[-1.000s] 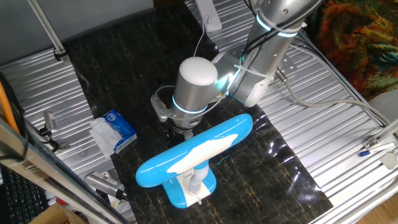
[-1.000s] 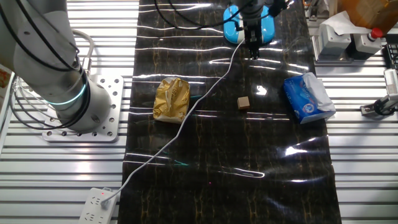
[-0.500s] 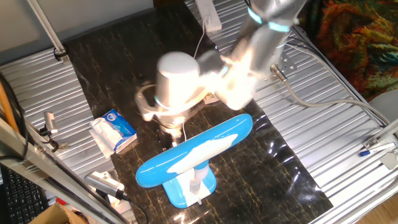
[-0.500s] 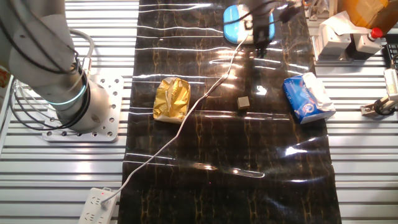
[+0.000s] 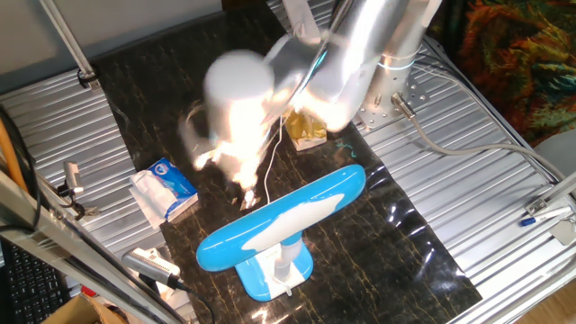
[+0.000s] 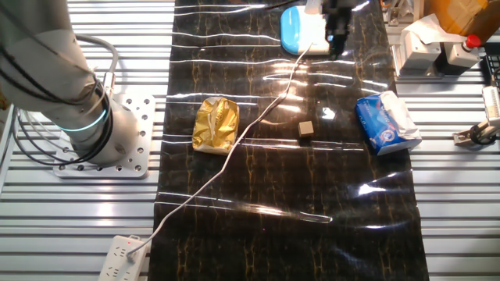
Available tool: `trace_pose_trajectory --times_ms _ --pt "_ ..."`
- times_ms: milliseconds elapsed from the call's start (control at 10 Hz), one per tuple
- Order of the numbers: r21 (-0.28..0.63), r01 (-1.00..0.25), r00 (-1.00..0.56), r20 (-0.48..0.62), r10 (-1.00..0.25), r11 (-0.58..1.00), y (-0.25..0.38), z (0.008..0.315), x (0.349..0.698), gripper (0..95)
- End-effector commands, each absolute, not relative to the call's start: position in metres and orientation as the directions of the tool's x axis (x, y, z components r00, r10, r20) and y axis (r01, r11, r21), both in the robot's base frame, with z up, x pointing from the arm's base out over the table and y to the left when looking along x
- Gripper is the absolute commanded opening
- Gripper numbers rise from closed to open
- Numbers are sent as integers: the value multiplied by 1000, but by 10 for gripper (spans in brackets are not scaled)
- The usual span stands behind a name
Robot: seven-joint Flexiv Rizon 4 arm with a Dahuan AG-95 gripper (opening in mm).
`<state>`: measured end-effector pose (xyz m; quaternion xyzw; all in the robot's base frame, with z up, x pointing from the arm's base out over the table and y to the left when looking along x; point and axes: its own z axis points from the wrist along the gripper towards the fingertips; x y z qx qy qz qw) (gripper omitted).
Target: Turn on the desk lamp by pressing the button
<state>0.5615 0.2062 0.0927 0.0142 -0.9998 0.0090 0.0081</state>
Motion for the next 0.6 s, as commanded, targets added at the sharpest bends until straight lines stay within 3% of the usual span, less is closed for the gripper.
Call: trace_pose_trajectory --times_ms 100,600 --pt "-51 -48 -999 9 -48 998 201 100 553 0" --pt "-63 -56 -998 17 -55 996 200 101 553 0"
